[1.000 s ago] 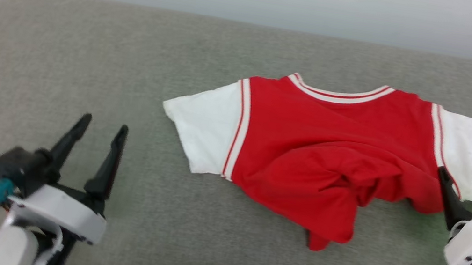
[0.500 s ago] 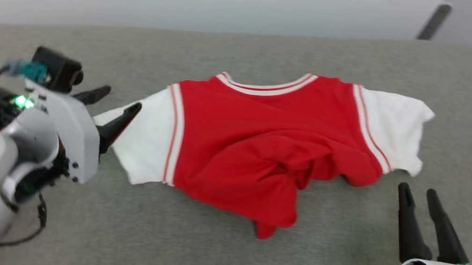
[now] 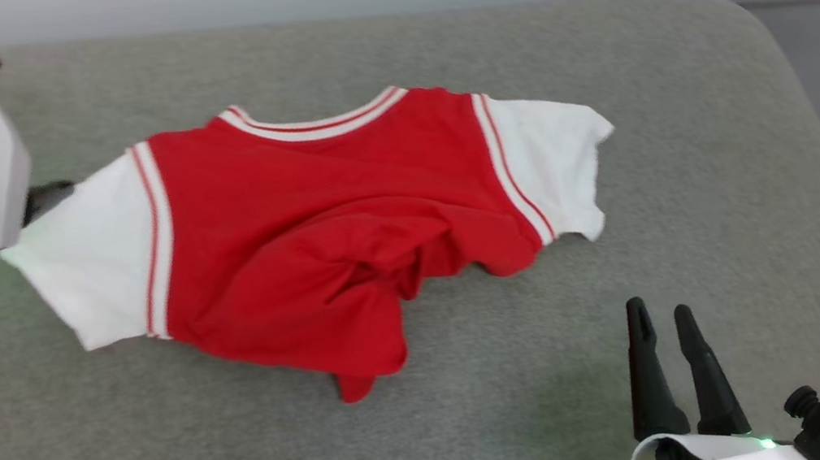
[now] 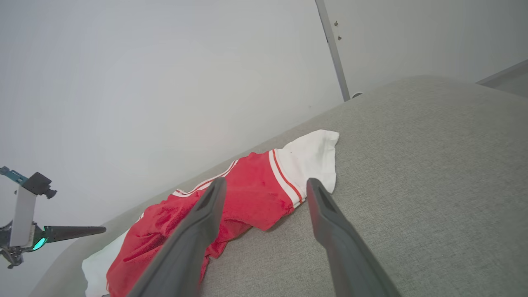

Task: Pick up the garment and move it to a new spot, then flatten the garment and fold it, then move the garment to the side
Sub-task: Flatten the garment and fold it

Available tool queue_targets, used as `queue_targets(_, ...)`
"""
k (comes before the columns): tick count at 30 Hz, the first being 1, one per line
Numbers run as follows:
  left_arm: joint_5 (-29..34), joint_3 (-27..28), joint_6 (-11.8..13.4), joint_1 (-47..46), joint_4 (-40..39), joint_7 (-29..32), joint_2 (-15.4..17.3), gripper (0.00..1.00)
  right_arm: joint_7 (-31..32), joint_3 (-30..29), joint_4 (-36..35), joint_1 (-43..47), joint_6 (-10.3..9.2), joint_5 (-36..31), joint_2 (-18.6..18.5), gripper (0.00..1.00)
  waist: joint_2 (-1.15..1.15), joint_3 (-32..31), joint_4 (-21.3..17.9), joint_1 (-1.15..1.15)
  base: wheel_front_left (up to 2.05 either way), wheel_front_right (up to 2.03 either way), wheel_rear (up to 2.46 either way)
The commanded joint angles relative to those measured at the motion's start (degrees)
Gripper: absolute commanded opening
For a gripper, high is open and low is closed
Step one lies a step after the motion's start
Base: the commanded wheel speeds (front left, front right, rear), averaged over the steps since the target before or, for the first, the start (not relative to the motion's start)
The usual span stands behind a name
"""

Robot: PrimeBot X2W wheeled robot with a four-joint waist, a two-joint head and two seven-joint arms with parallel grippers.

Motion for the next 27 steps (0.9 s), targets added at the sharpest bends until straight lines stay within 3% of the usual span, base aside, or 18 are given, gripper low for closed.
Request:
queue_targets(1,-1.93,-0.09,0.03,-1.1,1.96,1.62,0.16,1.0,-0.37,0.65,0.19,-0.63,0.02,-0.12,0.15,1.0,0.0,2.34,-3.66,0.0,0.0,0.0,0.0)
queue_targets(10,-6.15,-3.08,0.03,-2.14,4.91,8.46,-0.53,1.0,-0.71,0.76,0.18,-0.02,0.02,-0.36,0.13,1.0,0.0,3.07,-3.62,0.0,0.0,0.0,0.0)
queue_targets(19,-3.06,-7.19,0.07,-3.77,5.03,3.7,0.23,1.0,-0.2,1.15,-0.3,-1.48,0.02,-0.68,0.17,1.0,0.0,4.64,-2.75,0.0,0.0,0.0,0.0)
queue_targets(24,-4.9,-9.51,0.06,-3.32,5.14,5.44,-1.05,0.96,0.33,1.92,-0.3,-2.36,0.02,-0.79,-0.3,1.0,0.0,5.35,-2.39,0.0,0.0,0.0,0.0)
queue_targets(26,-5.91,-10.22,0.03,-3.18,4.4,6.04,-1.17,0.38,0.97,2.47,-0.28,-2.9,0.02,-1.18,-0.95,1.0,0.0,5.49,-2.24,0.0,0.0,0.0,0.0)
queue_targets(27,-6.29,-10.37,0.02,-3.36,4.1,5.89,-1.07,0.04,1.25,2.68,-0.32,-3.32,0.02,-1.34,-1.34,1.0,0.0,5.66,-2.13,0.0,0.0,0.0,0.0)
